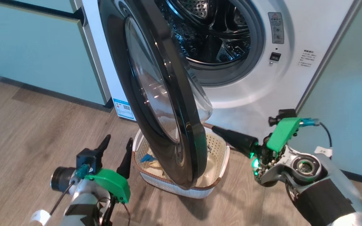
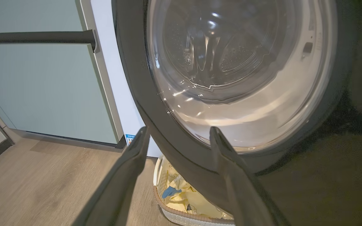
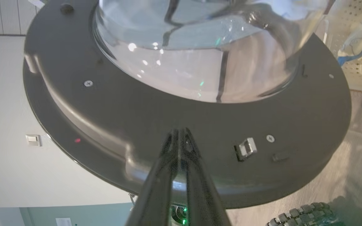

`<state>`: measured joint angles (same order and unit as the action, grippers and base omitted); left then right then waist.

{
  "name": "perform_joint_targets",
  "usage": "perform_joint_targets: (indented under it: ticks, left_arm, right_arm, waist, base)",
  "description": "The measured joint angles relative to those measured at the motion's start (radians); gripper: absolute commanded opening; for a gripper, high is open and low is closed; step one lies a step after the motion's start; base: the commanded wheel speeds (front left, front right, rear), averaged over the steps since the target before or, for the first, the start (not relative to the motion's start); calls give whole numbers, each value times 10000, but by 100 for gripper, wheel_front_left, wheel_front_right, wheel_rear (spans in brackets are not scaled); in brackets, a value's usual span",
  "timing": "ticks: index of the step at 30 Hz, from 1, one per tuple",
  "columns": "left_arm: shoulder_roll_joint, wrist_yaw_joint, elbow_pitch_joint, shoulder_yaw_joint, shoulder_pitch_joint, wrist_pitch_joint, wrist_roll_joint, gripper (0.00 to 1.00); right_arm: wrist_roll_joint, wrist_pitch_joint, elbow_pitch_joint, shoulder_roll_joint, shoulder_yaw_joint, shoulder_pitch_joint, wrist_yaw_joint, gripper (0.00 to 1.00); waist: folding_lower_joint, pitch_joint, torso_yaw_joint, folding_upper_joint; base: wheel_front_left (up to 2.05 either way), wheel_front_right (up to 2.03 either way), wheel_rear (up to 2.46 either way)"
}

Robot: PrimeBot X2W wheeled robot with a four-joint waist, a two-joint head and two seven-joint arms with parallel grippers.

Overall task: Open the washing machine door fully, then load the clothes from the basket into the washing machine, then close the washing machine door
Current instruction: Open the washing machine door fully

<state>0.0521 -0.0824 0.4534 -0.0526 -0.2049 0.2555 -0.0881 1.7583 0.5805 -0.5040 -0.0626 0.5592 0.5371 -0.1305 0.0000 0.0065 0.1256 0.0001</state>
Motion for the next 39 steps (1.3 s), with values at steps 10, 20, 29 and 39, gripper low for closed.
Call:
perform_joint_targets:
  ticks: [10, 20, 29, 39]
  left_arm:
    - [46, -90, 0, 242, 7, 0, 0, 100]
    - [178, -203, 4, 564, 14, 0, -105, 100]
    - [263, -219, -61, 890, 225, 0, -207, 100]
    - [351, -303, -121, 1266, 381, 0, -456, 100]
  right_arm:
    - [-930, -1235, 276, 0, -1005, -432, 0, 100]
    - [-2174, -2761, 1438, -466, -1475, -1279, 0, 100]
    - [-3233, -4915, 2243, -1302, -1336, -1939, 0, 100]
    - [-4648, -7942, 2199, -2416, -228, -2284, 0, 100]
  waist:
    - [0, -113, -317, 0]
    - [0, -260, -819, 0]
    - [0, -376, -1324, 0]
    - [0, -470, -1732, 0]
  base:
    - [0, 0, 0]
    - [0, 0, 0]
    - [0, 0, 0]
    - [0, 0, 0]
